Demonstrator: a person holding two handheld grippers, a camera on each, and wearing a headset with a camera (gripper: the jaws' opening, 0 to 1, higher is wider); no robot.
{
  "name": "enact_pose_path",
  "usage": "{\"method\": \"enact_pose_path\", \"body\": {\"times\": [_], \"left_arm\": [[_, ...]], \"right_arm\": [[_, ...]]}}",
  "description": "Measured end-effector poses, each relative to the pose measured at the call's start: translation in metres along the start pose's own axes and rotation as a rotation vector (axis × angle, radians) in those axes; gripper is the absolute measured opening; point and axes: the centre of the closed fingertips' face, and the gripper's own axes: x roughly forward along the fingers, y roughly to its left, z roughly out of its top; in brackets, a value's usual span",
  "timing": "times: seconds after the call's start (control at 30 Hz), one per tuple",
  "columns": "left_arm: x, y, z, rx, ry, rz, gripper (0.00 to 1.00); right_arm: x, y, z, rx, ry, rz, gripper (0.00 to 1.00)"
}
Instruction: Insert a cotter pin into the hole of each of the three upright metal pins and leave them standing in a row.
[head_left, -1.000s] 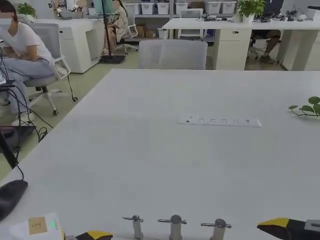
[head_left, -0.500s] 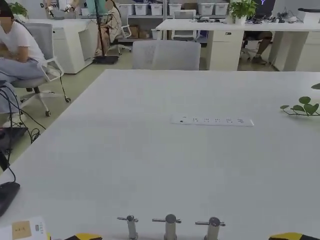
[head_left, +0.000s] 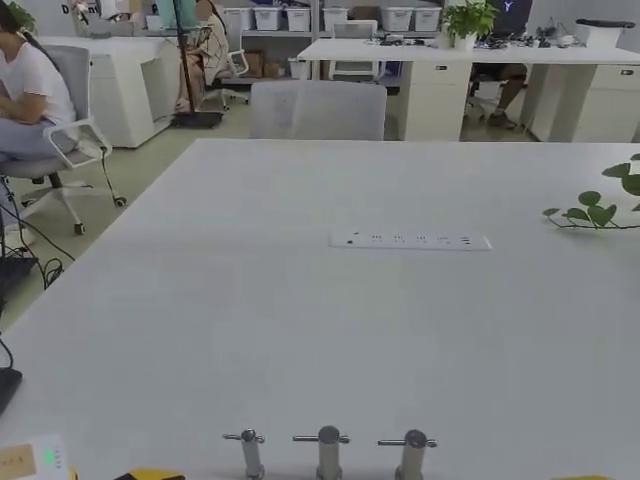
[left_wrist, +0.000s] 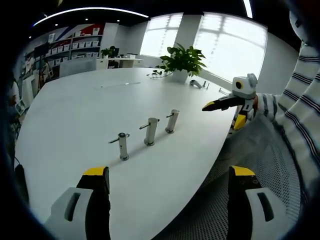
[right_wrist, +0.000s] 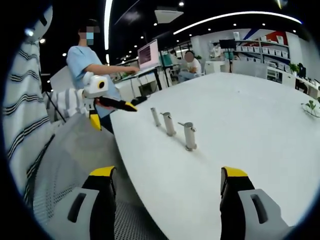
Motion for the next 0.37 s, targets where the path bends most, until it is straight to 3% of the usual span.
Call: {"method": "enact_pose_path", "body": {"times": [0.37], "left_arm": [[0.0009,-0.0017,-0.0062,-0.003,0.022,-0.010,0.99]], "right_arm": [[-0.0002,-0.0010,-0.0057,0.011,0.007,-0.005,0.94]]}}
